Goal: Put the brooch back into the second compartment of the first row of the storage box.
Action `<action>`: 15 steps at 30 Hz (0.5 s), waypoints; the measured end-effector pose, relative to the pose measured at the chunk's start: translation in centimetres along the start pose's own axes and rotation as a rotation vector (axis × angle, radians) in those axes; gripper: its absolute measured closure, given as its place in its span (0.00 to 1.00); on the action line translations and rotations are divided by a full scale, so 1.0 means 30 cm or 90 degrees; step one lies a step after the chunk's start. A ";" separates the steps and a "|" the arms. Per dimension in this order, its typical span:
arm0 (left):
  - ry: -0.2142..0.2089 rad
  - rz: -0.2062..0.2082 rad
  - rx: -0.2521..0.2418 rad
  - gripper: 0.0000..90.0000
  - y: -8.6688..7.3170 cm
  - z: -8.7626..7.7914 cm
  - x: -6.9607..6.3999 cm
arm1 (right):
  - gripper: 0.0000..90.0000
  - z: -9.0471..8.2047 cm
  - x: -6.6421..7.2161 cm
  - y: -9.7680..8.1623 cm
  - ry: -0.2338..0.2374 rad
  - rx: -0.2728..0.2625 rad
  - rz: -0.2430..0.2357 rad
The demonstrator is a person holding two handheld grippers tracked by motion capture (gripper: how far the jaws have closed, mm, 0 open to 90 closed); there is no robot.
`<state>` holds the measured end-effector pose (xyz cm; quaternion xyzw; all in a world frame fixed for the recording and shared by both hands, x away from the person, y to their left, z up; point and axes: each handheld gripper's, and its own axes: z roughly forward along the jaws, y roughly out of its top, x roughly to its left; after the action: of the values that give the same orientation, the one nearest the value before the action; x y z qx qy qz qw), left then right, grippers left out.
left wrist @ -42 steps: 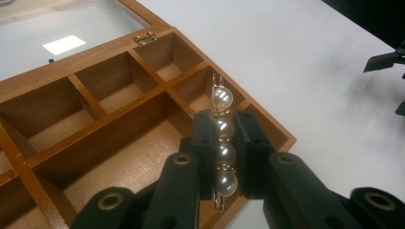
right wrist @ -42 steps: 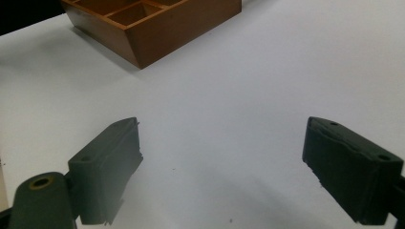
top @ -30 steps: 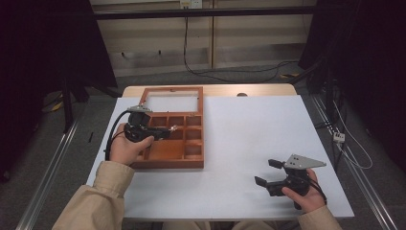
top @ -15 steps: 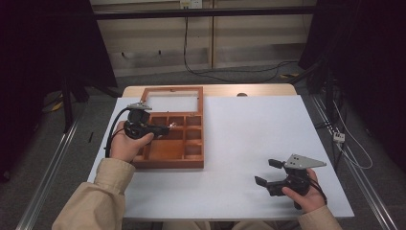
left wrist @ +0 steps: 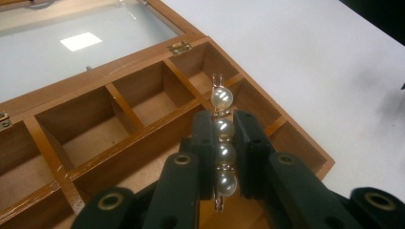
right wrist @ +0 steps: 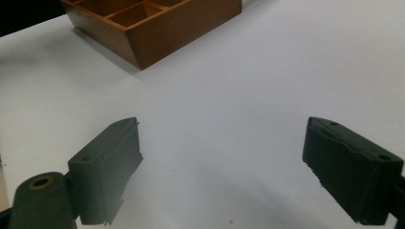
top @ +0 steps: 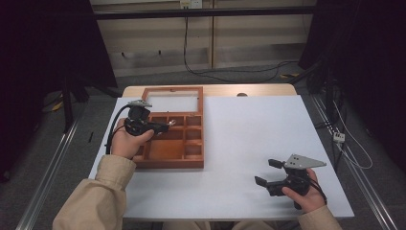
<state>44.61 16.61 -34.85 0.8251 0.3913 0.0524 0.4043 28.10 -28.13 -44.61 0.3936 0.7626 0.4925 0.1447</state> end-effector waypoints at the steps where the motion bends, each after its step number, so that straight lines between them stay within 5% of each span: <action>1: -0.001 -0.001 0.000 0.89 0.000 0.001 0.003 | 0.14 0.000 0.000 0.000 0.001 0.000 0.001; 15: 0.019 -0.023 -0.004 0.89 0.005 0.018 0.049 | 0.14 0.001 -0.001 0.000 0.000 0.000 0.000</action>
<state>45.95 17.23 -35.45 0.8158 0.4117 0.0589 0.4019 28.12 -28.14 -44.64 0.3937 0.7625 0.4927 0.1443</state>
